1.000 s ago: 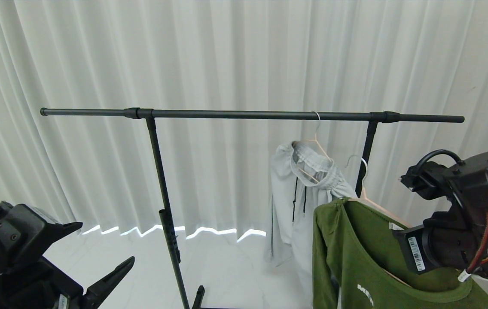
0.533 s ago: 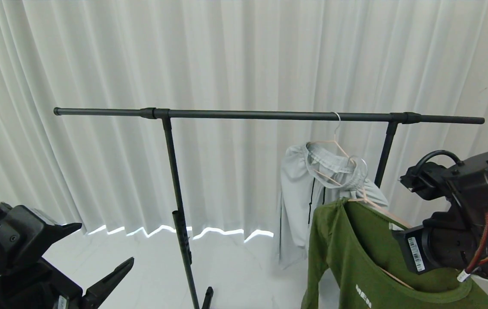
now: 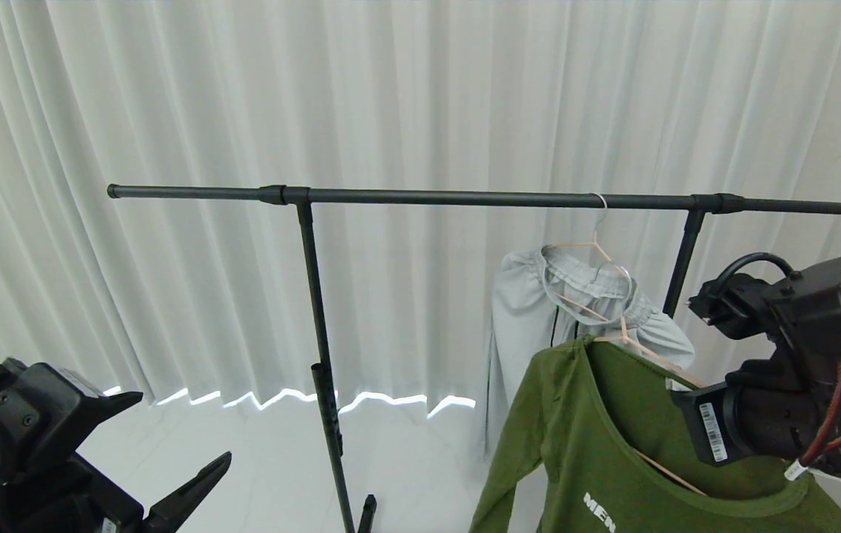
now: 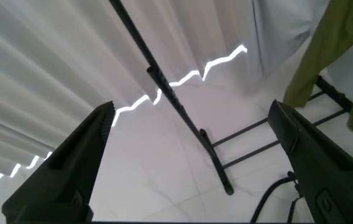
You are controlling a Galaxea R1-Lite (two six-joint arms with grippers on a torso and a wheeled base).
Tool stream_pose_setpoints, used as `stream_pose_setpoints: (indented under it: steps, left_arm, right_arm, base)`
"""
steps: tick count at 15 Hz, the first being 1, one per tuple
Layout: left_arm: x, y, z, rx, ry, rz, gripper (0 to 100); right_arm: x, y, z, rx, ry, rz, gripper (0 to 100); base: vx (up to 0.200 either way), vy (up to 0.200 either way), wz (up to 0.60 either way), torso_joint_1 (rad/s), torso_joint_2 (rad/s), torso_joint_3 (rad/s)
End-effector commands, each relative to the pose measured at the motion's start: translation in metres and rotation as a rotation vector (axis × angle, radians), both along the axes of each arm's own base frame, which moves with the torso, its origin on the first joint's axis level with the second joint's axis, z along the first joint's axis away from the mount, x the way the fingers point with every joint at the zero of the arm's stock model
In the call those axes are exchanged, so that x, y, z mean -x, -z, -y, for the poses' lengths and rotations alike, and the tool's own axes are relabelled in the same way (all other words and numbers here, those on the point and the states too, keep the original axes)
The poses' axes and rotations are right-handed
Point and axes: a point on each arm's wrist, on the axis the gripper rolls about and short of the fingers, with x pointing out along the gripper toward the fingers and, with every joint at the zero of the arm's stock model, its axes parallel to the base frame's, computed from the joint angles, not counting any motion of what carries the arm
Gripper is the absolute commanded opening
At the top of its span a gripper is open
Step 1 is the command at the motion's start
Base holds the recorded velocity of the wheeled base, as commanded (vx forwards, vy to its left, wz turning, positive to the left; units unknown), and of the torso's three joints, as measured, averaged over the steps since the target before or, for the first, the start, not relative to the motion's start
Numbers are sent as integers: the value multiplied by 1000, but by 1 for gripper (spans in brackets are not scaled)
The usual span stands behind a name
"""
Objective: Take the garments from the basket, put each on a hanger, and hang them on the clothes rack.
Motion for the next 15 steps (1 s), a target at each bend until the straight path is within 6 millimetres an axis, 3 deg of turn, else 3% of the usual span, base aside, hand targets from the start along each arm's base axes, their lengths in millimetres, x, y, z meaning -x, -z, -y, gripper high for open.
stream_pose_setpoints:
  steps: [1,10,15]
  left_arm:
    - [1,0,0,2,5,2,100]
    - [4,1,5,2,56,2,100]
    - [4,1,5,2,56,2,100]
  right_arm:
    - [-1,-1,-1,-12,1,12,0]
    - [-7,-14,-7,-68,-68,130,0]
    - [-7,-16,-7,-72,-70,138,0]
  base:
    - [0,0,0,0,0,0]
    - [0,0,0,0,0,0]
    - [200,0,0,-2,4,3]
